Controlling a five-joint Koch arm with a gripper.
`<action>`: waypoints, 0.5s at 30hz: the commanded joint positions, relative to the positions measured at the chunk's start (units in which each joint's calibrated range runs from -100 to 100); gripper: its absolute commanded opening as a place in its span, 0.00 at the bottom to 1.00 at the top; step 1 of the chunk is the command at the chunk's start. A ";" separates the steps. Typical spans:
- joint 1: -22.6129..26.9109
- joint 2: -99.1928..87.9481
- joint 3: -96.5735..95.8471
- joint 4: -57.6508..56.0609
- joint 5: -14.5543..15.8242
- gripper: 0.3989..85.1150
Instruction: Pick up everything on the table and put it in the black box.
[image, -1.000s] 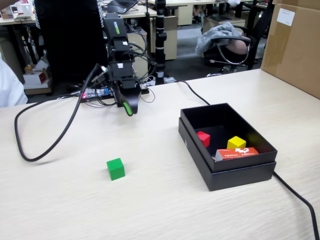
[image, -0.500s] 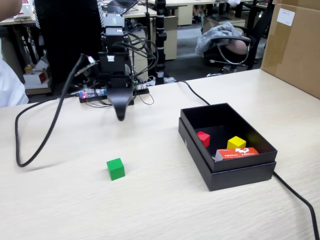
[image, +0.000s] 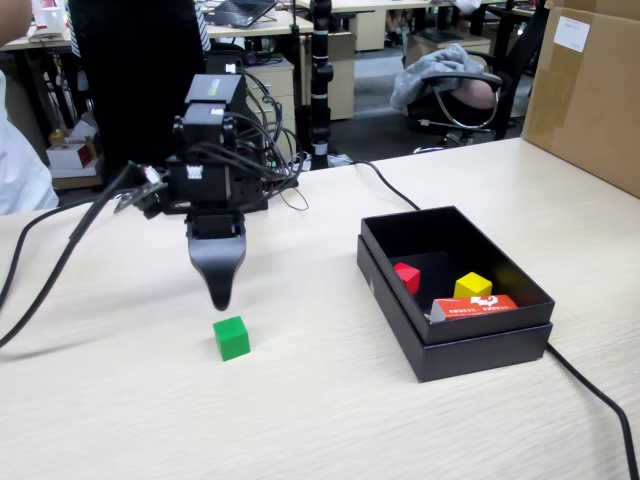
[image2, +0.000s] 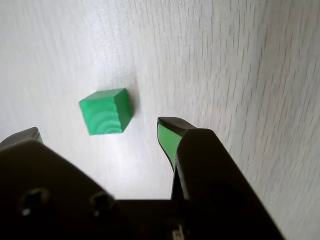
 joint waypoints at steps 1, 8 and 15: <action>0.10 3.08 5.98 -0.23 -0.73 0.54; 0.29 12.61 12.50 -0.23 -1.22 0.53; 0.39 18.46 15.22 -0.23 -1.61 0.53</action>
